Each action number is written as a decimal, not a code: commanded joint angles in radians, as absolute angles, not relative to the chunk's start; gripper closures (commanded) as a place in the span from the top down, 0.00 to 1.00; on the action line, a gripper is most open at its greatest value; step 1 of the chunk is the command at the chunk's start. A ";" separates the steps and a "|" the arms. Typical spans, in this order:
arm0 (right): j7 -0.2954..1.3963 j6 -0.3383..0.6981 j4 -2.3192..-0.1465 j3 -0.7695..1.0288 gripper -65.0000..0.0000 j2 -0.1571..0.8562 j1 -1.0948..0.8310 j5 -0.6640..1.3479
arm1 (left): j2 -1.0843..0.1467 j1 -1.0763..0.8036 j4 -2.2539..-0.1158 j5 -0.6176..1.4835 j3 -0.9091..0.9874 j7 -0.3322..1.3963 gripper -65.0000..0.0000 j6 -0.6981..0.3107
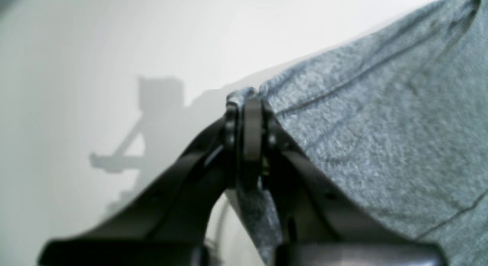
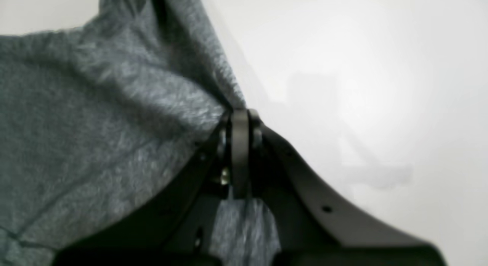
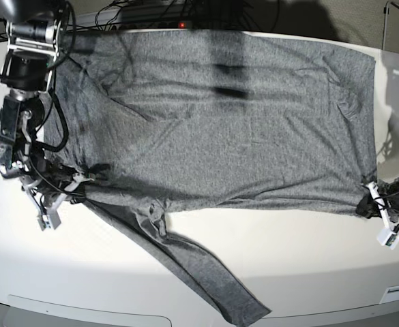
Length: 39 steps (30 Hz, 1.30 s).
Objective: Fold the T-shirt properly
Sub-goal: 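Carry the folded half over the shirt body with both grippers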
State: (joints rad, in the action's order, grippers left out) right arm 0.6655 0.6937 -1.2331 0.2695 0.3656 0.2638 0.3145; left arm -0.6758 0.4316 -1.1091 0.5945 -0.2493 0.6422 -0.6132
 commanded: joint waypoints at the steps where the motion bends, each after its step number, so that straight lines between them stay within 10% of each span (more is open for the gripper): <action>1: 0.651 0.698 -1.268 0.287 0.00 0.382 0.274 0.341 | -0.700 0.434 -1.160 0.603 -0.242 0.639 0.00 -0.605; 39: 0.907 0.698 -1.845 0.328 0.00 0.382 -0.010 0.509 | -0.823 0.045 -1.845 0.425 -0.175 0.977 0.00 -0.354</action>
State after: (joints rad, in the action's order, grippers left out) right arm 0.9260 0.6945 -1.8244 0.3180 0.3649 -0.0288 0.5003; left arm -0.8005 0.0292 -1.8271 0.4248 -0.1879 0.9890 -0.3630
